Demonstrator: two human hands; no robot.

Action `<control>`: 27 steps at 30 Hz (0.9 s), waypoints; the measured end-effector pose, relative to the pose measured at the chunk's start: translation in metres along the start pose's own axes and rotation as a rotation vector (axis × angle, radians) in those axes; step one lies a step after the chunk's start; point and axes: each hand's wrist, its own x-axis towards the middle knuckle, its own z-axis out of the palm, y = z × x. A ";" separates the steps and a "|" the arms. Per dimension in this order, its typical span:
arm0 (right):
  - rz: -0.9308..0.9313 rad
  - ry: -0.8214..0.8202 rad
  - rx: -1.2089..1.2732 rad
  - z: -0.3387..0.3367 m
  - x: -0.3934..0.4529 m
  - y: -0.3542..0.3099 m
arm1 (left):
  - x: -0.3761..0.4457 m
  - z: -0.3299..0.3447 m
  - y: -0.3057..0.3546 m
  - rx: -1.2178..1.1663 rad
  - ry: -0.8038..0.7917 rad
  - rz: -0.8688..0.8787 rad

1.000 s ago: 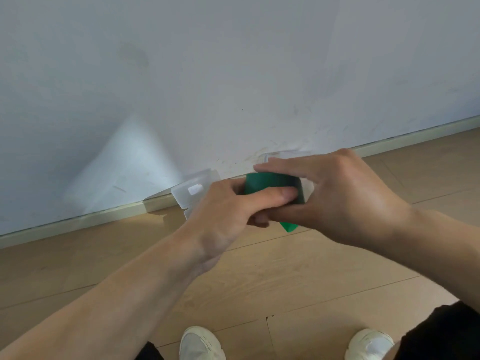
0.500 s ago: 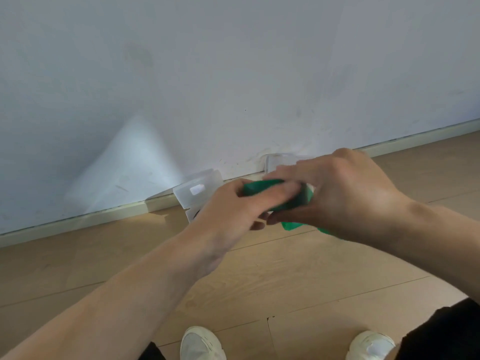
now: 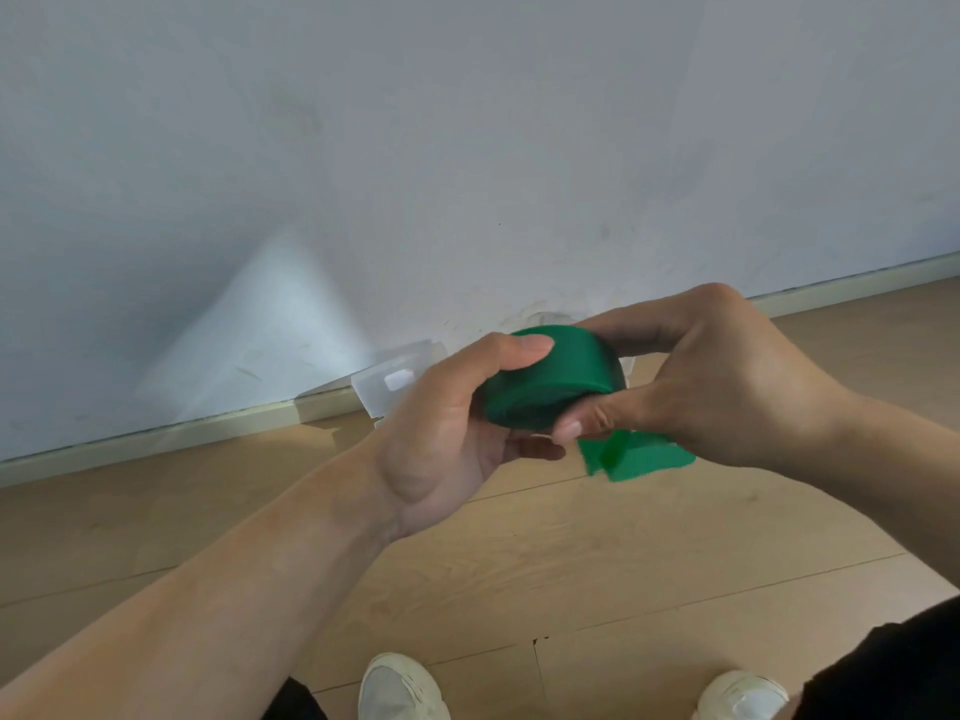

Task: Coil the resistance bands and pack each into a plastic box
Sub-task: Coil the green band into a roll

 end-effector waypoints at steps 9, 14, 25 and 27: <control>0.116 0.065 -0.058 0.011 -0.004 -0.006 | -0.007 0.019 0.005 0.450 0.330 0.338; 0.131 0.063 0.116 -0.002 0.008 0.001 | -0.001 0.010 0.008 0.082 0.360 0.149; 0.160 -0.091 0.148 -0.001 0.012 0.009 | -0.003 -0.001 0.014 -0.143 0.334 0.023; 0.144 -0.025 0.024 -0.013 0.013 0.003 | -0.001 -0.003 0.015 -0.114 0.362 0.036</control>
